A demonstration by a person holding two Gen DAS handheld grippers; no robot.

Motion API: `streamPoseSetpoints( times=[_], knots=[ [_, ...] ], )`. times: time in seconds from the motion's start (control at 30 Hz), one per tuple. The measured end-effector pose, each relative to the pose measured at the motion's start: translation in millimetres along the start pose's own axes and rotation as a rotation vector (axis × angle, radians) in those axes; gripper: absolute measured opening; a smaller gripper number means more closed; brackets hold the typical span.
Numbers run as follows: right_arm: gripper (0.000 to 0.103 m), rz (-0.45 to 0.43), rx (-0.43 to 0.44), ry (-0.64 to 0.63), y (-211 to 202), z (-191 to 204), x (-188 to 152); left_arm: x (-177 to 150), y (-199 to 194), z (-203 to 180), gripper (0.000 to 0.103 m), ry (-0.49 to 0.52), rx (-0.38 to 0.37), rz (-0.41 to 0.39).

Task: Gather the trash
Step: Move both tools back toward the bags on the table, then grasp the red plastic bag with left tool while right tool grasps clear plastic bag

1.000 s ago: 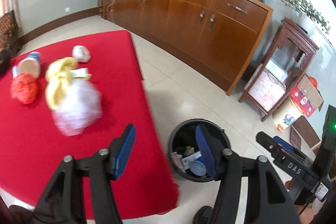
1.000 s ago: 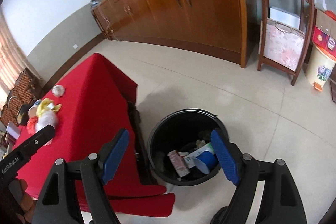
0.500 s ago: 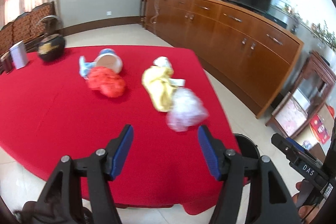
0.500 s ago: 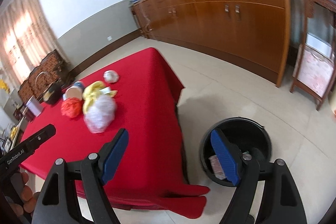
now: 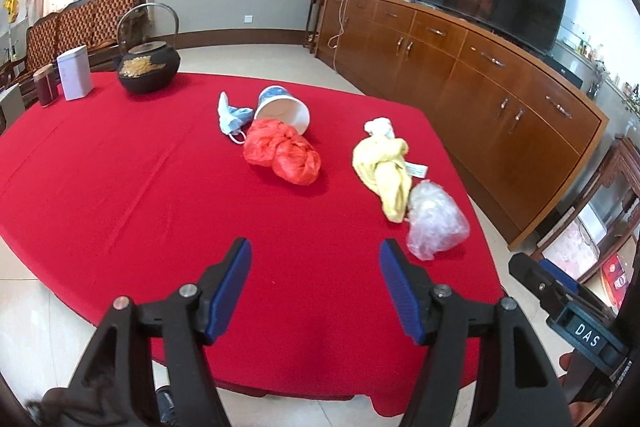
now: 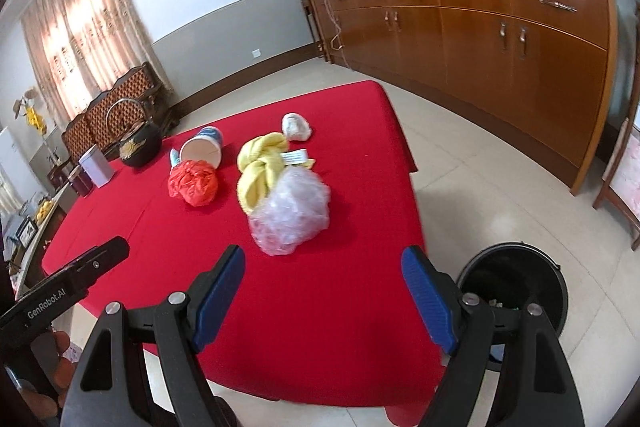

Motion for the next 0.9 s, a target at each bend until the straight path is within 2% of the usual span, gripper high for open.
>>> streamPoseSetpoints(
  times=[0.4,0.77,0.9],
  knots=[
    [0.082,0.037,0.013,-0.007,47.4,15.0,9.9,8.0,20.9,2.2,0.068,0.005,0.004,-0.005],
    [0.082,0.094,0.030,0.021,101.7,12.5,20.3,12.4,43.6,-8.3,0.068,0.016,0.005,0.012],
    [0.077,0.104,0.043,0.019,113.0,10.1,22.1,15.8,53.6,-12.9,0.068,0.020,0.002,0.019]
  ],
)
Point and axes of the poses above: each gripper's, at about its wrist camera, not at the fingertips, and y roughly the way its jaws point, z to its left, x to its top, the point moved 1 cm from there along y, roughly the way its jaws point, and after that the axes turned 3 degrees about -z, right-handed, at the moved point
